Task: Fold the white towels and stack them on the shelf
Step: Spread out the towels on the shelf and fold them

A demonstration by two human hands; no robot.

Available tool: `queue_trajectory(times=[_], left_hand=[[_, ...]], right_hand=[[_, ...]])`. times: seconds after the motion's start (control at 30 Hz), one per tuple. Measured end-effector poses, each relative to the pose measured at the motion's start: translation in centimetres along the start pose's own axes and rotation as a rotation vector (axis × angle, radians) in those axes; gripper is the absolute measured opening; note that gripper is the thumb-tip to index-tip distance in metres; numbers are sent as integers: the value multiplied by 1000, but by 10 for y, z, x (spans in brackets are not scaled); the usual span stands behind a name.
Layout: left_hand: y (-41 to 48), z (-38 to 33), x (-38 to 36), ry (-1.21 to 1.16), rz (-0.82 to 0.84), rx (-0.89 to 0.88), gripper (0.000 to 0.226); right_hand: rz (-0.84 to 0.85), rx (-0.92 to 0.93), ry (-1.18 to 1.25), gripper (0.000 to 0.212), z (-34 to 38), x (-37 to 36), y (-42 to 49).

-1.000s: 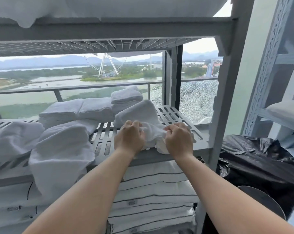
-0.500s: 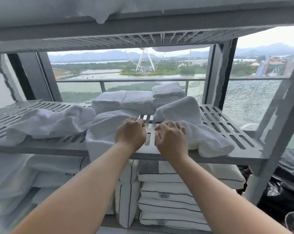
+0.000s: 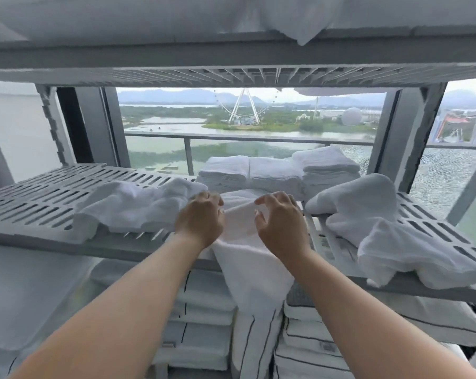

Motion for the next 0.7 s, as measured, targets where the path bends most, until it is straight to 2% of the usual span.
queue_trajectory(times=[0.2, 0.37, 0.53, 0.7], left_hand=[[16, 67, 13, 52, 10, -32, 33], [26, 119, 16, 115, 20, -25, 38], [28, 159, 2, 147, 82, 2, 47], [38, 175, -2, 189, 109, -13, 55]], right_hand=[[27, 25, -2, 26, 58, -47, 27], [171, 43, -14, 39, 96, -98, 39], [315, 8, -13, 54, 108, -144, 47], [410, -67, 22, 54, 108, -186, 70]])
Point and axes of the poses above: each hand's wrist, its own y-axis towards the middle knuckle, its own x-axis out of the back of the hand, z = x × y, the point moved 6 cm from there along y, towards the middle knuckle, and after that the axes turned 13 degrees about -z, right-handed, at the moved point
